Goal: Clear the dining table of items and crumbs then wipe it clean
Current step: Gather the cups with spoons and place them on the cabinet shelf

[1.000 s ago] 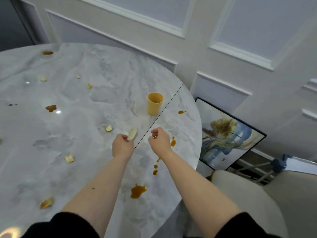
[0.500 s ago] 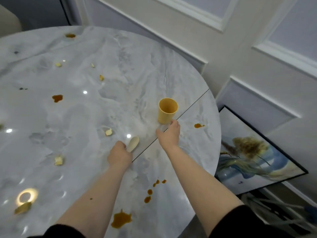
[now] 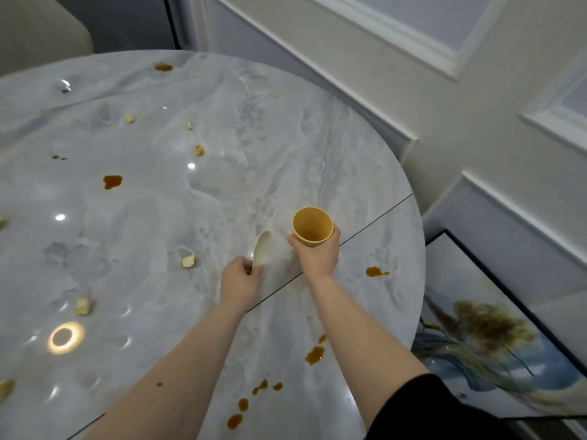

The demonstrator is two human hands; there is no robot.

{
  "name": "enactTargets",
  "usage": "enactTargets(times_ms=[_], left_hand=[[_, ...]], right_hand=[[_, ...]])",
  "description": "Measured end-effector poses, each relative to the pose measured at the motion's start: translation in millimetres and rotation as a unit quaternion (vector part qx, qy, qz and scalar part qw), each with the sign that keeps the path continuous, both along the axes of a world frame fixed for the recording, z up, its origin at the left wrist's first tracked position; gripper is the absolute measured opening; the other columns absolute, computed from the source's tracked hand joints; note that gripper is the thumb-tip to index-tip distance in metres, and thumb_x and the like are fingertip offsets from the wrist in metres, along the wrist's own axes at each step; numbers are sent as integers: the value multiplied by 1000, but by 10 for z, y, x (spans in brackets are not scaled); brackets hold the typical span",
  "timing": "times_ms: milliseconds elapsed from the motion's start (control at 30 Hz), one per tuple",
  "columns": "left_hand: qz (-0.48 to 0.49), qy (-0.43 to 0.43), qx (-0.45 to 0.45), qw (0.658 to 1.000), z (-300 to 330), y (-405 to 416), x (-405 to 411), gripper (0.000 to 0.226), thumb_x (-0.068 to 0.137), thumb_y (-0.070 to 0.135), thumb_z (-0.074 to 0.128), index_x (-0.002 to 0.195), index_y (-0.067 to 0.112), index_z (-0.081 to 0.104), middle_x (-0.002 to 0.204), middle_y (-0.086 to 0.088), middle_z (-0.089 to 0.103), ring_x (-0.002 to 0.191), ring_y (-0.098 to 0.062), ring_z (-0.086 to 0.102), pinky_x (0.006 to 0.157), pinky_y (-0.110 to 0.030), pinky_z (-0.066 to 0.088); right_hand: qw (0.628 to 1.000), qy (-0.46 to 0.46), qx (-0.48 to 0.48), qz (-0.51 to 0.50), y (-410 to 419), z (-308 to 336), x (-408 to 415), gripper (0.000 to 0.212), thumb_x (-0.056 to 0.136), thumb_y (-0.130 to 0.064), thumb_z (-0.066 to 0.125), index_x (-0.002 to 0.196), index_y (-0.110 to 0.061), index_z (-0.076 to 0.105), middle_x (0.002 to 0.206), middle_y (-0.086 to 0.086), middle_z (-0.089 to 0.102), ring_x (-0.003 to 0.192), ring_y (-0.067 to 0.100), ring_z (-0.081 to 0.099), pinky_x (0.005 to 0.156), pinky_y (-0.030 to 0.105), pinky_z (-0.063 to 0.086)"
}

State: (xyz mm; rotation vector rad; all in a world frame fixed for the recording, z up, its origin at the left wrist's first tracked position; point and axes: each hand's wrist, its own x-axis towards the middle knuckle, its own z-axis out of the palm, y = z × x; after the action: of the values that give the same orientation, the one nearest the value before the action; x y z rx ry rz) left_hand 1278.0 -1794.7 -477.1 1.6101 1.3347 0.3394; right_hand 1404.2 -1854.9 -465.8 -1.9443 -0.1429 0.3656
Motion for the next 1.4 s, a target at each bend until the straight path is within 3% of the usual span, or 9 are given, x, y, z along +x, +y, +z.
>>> enactTargets(times_ms=[200,367,433,567,733,900,1200,1300,1400], left_hand=[[63,-65,-33,995,102,-25,43,21,91,20,56,72,13,50,65,-6,59,55,-22,54,57,-30,45],[80,-86,0,993,309,14,-98,20,93,26,52,79,12,55,62,-1,58,56,-19,49,58,-30,41],[78,-93,15,993,402,18,-205,19,94,23,48,83,9,56,64,0,58,58,-20,49,58,-30,40],[79,-105,71,989,644,11,-585,13,90,14,46,85,11,57,66,-1,58,58,-17,48,55,-29,38],[61,-94,132,985,819,-14,-1274,10,83,21,56,81,16,65,70,-10,65,60,-21,54,59,-34,45],[74,-83,148,983,954,-130,-2210,9,75,29,62,71,22,62,68,-2,66,63,-23,64,64,-44,57],[121,-3,204,971,1368,-327,-4422,15,74,34,74,81,25,64,77,5,65,66,-19,65,68,-38,54],[192,-36,205,959,1516,-372,-5264,21,72,22,78,82,19,61,76,0,65,67,-22,65,65,-35,54],[267,-75,202,939,1664,-404,-5895,18,76,9,74,83,12,58,72,-1,58,69,-22,62,58,-23,48]], right_hand=[[998,12,62,29,8,30,-42,73,59,-19,87,119,-20,44,112,-4,58,98,15,57,80,21,43],[992,-31,71,96,27,201,-199,72,58,-16,87,118,-20,46,108,-7,56,96,11,56,70,6,38],[989,-65,50,120,54,276,-294,75,56,-16,88,119,-19,47,107,-9,55,97,11,55,75,9,41],[979,-130,-11,157,109,390,-602,79,51,-23,88,119,-21,48,115,-5,59,106,19,57,91,38,48],[959,-183,-43,212,158,539,-1210,78,51,-27,85,119,-22,48,114,-4,60,107,21,57,93,41,45],[923,-244,-43,296,125,728,-2084,77,52,-26,86,120,-23,48,117,-7,59,110,17,54,95,36,42],[854,-264,-7,448,77,990,-4352,72,54,-32,81,118,-25,49,115,-7,59,108,16,55,91,34,43],[822,-256,18,508,132,1108,-5244,70,55,-36,79,117,-28,49,113,-8,58,104,14,55,90,35,44],[791,-254,40,555,244,1174,-5942,67,54,-37,78,115,-28,50,110,-9,59,102,14,57,89,36,46]])
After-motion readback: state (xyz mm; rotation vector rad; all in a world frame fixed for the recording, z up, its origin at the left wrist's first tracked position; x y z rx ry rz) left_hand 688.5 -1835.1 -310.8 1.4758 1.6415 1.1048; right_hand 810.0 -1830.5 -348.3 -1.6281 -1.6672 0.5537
